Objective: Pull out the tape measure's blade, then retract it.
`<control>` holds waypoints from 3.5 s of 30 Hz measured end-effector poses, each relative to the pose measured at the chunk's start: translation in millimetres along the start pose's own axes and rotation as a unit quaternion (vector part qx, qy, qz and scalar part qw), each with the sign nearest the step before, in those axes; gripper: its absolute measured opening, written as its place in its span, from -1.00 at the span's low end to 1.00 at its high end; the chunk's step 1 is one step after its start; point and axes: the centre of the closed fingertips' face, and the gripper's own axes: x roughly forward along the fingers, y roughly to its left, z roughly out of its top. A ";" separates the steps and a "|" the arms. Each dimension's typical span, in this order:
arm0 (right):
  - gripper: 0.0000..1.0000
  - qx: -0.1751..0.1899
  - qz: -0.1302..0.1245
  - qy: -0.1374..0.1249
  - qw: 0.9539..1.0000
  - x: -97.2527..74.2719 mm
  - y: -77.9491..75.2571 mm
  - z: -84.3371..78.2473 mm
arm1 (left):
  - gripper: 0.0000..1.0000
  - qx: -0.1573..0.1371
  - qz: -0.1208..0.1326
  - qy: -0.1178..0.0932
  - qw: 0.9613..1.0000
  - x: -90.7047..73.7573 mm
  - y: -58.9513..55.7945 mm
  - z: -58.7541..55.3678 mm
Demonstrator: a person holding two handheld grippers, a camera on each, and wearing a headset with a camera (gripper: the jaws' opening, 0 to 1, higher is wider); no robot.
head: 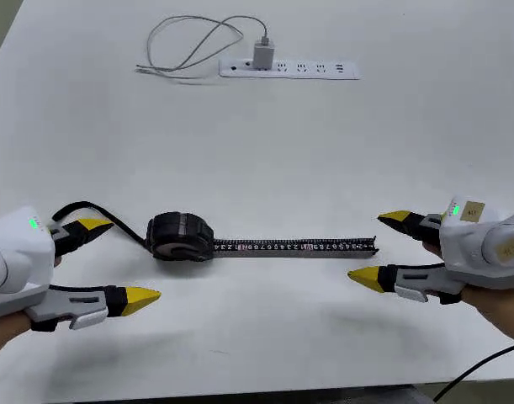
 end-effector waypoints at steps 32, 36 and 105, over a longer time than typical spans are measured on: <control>0.73 0.061 -0.035 -0.042 0.997 -32.3 31.9 -19.2 | 0.79 -0.056 0.040 -0.014 0.998 -33.2 -21.3 -33.8; 0.74 0.069 -0.038 -0.044 0.996 -33.6 35.8 -25.8 | 0.81 -0.062 0.047 -0.015 0.997 -35.3 -22.4 -39.0; 0.76 0.089 -0.037 -0.030 0.995 -35.7 51.5 -45.3 | 0.79 -0.109 0.079 -0.029 0.990 -47.2 -23.5 -50.8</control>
